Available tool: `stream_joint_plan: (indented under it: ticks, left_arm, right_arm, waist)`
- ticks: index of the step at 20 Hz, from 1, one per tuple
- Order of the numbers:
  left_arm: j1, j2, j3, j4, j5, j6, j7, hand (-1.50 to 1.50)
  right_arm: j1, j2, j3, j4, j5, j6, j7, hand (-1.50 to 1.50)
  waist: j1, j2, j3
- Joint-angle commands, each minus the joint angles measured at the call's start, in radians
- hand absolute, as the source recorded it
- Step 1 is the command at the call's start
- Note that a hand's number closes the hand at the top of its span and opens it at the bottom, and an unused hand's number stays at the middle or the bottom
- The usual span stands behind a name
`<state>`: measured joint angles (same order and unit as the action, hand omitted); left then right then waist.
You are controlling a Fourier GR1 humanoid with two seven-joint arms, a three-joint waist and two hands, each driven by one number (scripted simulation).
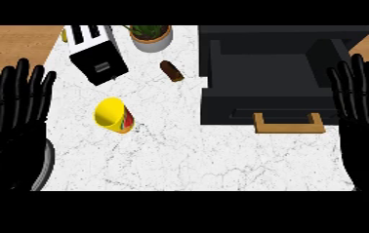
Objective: Pick up the cup, place it into the drawer and close the drawer
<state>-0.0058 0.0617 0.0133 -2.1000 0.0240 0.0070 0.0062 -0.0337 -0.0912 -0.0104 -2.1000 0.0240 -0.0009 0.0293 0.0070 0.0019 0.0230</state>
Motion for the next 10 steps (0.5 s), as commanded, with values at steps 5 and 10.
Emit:
stream_joint_plan:
  ticks: [5, 10]
  left_arm:
    - [-0.054, 0.193, 0.013, 0.103, 0.362, -0.420, -0.063, -1.50]
    - [-0.074, 0.280, 0.073, 0.300, 0.655, -0.558, 0.102, -1.50]
  right_arm:
    - [-0.002, 0.011, 0.017, -0.009, -0.011, 0.010, -0.020, -1.50]
    - [0.027, -0.035, 0.066, 0.067, -0.046, 0.111, 0.020, -1.50]
  waist:
    - [-0.023, 0.003, -0.028]
    - [-0.016, 0.006, -0.024]
